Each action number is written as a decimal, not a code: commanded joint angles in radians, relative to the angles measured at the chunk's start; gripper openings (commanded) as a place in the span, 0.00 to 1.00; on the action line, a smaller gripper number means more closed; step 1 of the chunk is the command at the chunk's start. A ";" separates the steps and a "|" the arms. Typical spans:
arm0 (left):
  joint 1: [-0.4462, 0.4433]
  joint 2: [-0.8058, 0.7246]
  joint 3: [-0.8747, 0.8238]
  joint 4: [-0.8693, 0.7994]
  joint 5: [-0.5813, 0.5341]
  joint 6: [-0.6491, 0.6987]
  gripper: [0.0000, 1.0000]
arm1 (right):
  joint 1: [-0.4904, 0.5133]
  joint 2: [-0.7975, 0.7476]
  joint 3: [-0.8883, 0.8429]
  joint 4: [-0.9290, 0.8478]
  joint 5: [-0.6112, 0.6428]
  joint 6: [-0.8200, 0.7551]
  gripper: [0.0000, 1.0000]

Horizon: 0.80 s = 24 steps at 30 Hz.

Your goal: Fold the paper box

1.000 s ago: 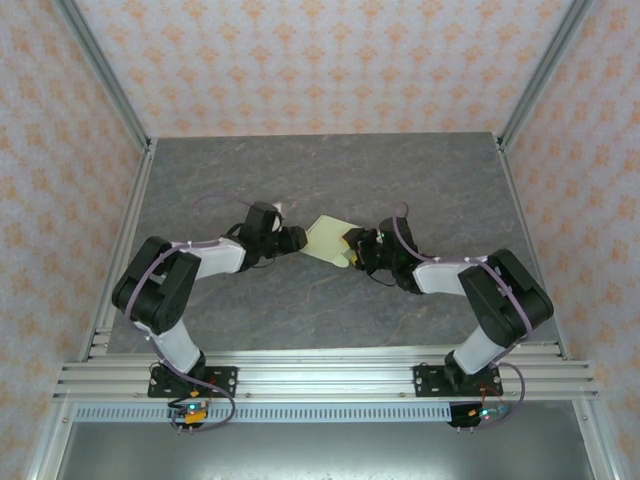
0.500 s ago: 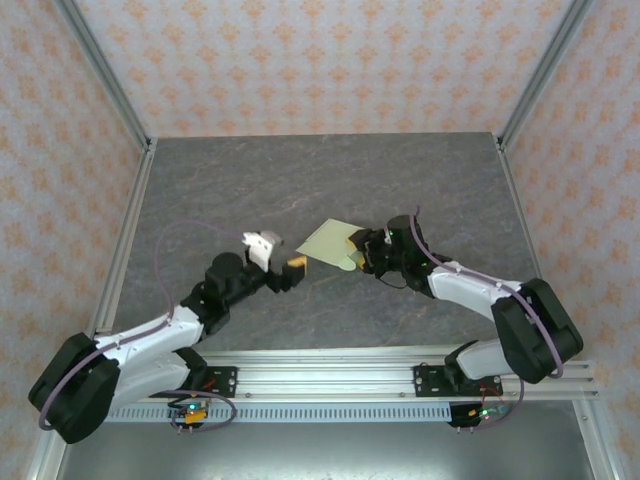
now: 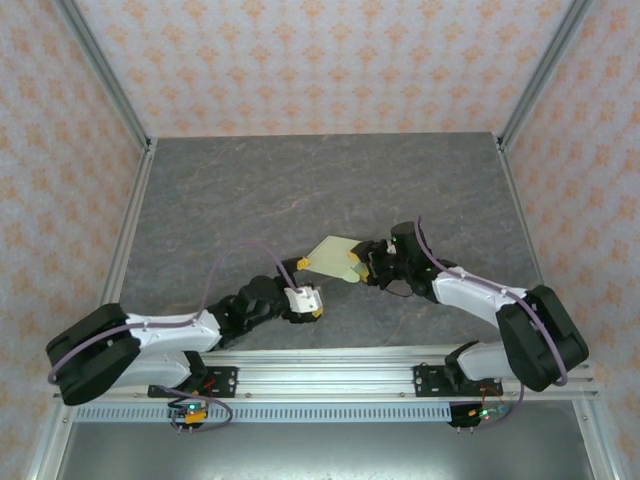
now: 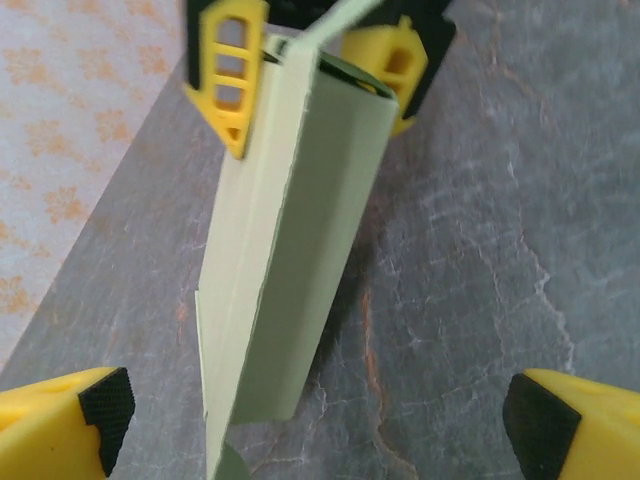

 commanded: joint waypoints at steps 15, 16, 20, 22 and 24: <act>-0.012 0.288 0.215 0.081 -0.126 0.158 0.69 | 0.035 -0.032 -0.041 0.137 -0.040 0.122 0.46; -0.012 0.298 0.225 0.081 -0.137 0.153 0.62 | 0.036 -0.038 -0.044 0.135 -0.037 0.123 0.46; -0.011 0.268 0.250 0.018 -0.147 0.124 0.49 | 0.038 -0.071 -0.051 0.094 -0.016 0.118 0.49; -0.006 0.258 0.257 -0.011 -0.133 0.112 0.48 | 0.039 -0.084 -0.055 0.088 -0.018 0.117 0.52; 0.001 0.262 0.263 -0.026 -0.137 0.107 0.44 | 0.037 -0.099 -0.064 0.089 -0.014 0.123 0.56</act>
